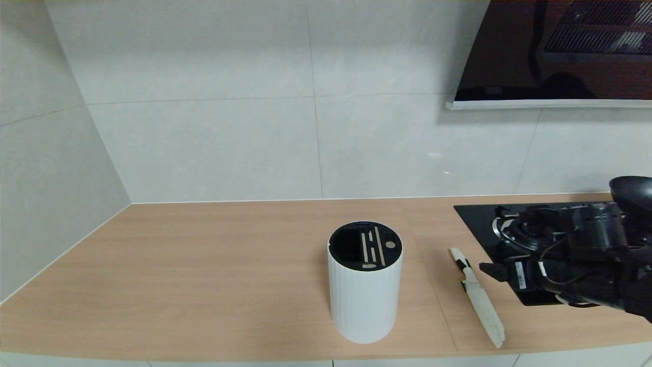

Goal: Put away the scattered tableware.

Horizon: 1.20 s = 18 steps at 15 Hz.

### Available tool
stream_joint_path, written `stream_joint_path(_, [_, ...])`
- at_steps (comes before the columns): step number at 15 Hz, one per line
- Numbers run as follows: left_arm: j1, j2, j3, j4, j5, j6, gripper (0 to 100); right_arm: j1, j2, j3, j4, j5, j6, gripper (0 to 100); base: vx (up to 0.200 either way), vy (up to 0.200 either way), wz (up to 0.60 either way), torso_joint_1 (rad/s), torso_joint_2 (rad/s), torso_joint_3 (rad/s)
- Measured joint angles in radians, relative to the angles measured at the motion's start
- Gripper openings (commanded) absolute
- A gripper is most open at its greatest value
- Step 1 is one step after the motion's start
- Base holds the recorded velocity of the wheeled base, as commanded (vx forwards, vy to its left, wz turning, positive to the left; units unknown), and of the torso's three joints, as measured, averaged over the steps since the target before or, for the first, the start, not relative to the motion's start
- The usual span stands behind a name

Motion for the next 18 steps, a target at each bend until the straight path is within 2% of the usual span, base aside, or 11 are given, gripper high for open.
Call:
stream_joint_path(4, [0.000,0.000,0.000,0.000,0.000,-0.001,100,0.011,0.192,-0.051,-0.079,-0.015,-0.001,100,0.000,0.000,0.00,0.000,0.00,0.000])
stream_joint_path(7, [0.000,0.000,0.000,0.000,0.000,0.000,100,0.010,0.295,-0.053,-0.190,-0.023,-0.002,100,0.000,0.000,0.00,0.000,0.00,0.000])
stream_joint_path(10, [0.000,0.000,0.000,0.000,0.000,-0.001,100,0.001,0.357,-0.057,-0.203,-0.024,-0.001,100,0.000,0.000,0.00,0.000,0.00,0.000])
stream_joint_path(18, [0.000,0.000,0.000,0.000,0.000,-0.001,100,-0.004,0.500,-0.072,-0.344,-0.039,0.001,100,0.000,0.000,0.00,0.000,0.00,0.000])
